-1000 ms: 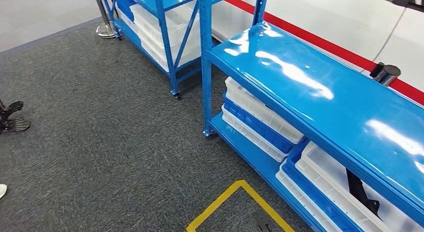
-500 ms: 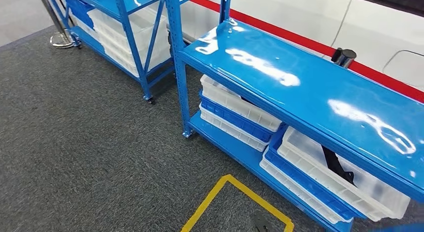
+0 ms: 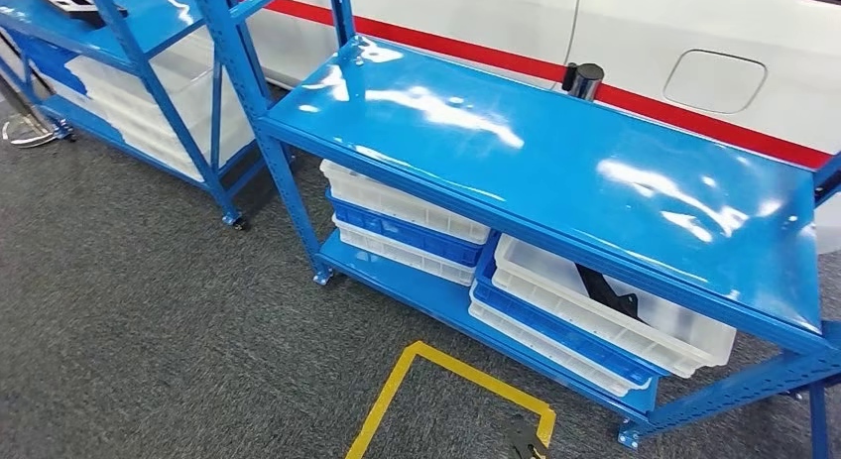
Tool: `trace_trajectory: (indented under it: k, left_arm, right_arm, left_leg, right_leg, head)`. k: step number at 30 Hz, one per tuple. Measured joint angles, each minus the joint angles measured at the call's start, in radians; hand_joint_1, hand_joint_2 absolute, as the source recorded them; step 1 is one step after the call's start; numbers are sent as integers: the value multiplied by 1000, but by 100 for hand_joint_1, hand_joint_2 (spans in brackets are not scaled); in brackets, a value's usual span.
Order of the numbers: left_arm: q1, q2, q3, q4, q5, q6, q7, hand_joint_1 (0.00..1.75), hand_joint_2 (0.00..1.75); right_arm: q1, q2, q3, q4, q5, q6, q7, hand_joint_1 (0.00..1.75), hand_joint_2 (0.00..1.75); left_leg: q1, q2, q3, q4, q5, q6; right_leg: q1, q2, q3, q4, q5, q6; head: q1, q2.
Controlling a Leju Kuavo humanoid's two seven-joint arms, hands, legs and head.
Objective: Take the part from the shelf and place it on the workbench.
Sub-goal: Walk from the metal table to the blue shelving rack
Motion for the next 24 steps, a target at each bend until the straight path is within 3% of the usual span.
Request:
trace_trajectory:
  k: [1,2,4,6,8,10,12,14,16,17,19,21,23,24]
  left_arm:
    - [2,0,0,0,0,0,0,0,0]
    - [4,0,0,0,0,0,1,0,0]
    - [4,1,0,0,0,0,1,0,0]
    - [3,2,0,0,0,0,1,0,0]
    - [3,3,0,0,1,1,1,0,0]
    - [3,2,0,0,2,1,1,0,0]
    - [1,1,0,0,2,1,1,0,0]
    - [2,1,0,0,1,1,1,0,0]
    - [4,0,1,0,1,1,1,0,0]
    - [4,0,1,0,1,2,1,0,0]
    - [3,-1,1,0,1,2,1,0,0]
    - [3,-1,1,0,1,2,1,0,0]
    - [3,-1,1,0,1,2,1,0,0]
    - [1,-1,1,0,1,2,1,0,0]
  right_arm:
    - [0,1,0,0,0,0,0,0,0]
    - [1,1,0,0,0,0,0,0,0]
    - [2,1,0,0,0,0,0,0,0]
    - [0,1,0,0,0,0,0,0,0]
    - [0,0,0,0,1,0,0,0,0]
    - [2,-1,0,0,2,0,0,0,0]
    - [5,-1,1,0,2,0,0,0,0]
    - [3,-1,1,0,2,0,0,0,0]
    - [1,-1,1,0,2,0,0,0,0]
    - [2,-2,1,0,2,0,0,0,0]
    - [4,-3,1,0,2,0,0,0,0]
    - [3,-4,1,0,2,0,0,0,0]
    - [0,-3,1,0,2,0,0,0,0]
    - [0,-3,1,0,2,0,0,0,0]
  left_leg:
    - [0,-3,-25,38,-6,-1]
    - [1,-3,-36,45,6,-1]
    - [6,-15,-9,-37,78,-2]
    - [13,-62,34,-150,134,-1]
    - [11,-87,48,-194,145,5]
    - [6,-62,52,-200,149,20]
    - [7,-34,59,-209,155,36]
    - [5,-3,62,-214,157,44]
    - [2,27,61,-214,155,46]
    - [2,40,62,-213,154,45]
    - [4,66,66,-213,148,39]
    - [1,88,75,-212,140,27]
    - [-6,109,85,-214,131,15]
    - [-7,120,91,-216,128,10]
  right_leg:
    - [1,15,1,0,0,-1]
    - [2,31,2,1,0,-1]
    - [2,63,4,3,0,0]
    - [5,89,1,9,-2,7]
    - [7,110,-8,12,-2,20]
    - [3,126,-18,11,1,34]
    - [6,87,-44,55,-22,38]
    - [7,23,-104,174,-75,31]
    - [3,-1,-161,284,-114,32]
    - [1,-6,-167,298,-115,38]
    - [-4,-25,-119,209,-76,57]
    - [-1,-77,-41,70,-30,67]
    - [5,-101,-10,17,-14,57]
    - [9,-90,-10,18,-12,50]
  head:
    - [0,0]
    - [0,0]
    - [0,0]
    - [1,0]
    - [2,0]
    - [2,0]
    - [3,0]
    - [5,0]
    - [5,0]
    - [5,0]
    - [5,0]
    - [6,0]
    - [6,0]
    - [5,0]
